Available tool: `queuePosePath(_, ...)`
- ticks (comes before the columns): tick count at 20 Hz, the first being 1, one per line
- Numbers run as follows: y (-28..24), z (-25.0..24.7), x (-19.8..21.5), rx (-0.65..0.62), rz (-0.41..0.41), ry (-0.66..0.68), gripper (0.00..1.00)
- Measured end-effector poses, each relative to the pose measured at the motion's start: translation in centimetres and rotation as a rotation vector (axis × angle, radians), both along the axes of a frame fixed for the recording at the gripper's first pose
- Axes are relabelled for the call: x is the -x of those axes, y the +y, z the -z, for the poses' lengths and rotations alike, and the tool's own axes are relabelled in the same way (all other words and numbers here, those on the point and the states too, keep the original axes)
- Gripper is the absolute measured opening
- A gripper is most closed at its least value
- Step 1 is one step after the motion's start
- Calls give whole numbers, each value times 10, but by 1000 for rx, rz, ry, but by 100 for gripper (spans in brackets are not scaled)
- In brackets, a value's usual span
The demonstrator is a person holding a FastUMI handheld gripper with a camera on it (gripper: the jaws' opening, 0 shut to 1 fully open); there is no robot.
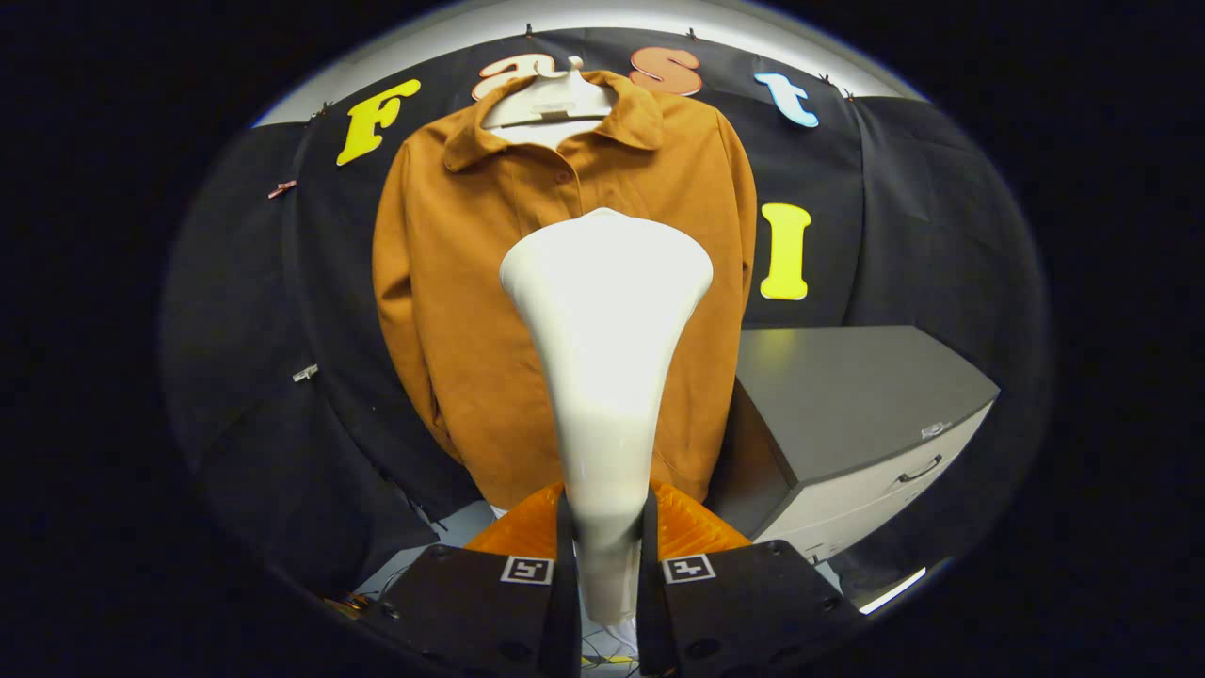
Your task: Iron the clothes twice with a garment steamer, once on the left side and once on the right side.
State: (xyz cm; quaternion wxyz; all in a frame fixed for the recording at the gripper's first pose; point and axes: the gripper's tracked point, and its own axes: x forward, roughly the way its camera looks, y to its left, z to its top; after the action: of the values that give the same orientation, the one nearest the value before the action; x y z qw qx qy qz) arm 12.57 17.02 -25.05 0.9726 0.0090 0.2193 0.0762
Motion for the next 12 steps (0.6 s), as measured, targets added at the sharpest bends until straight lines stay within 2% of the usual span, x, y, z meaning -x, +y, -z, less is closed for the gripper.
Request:
queuePosePath(5, 43, -44, -9, 5, -38, -90, 27)
queuePosePath(12, 99, -61, -41, 24, -67, -133, 27)
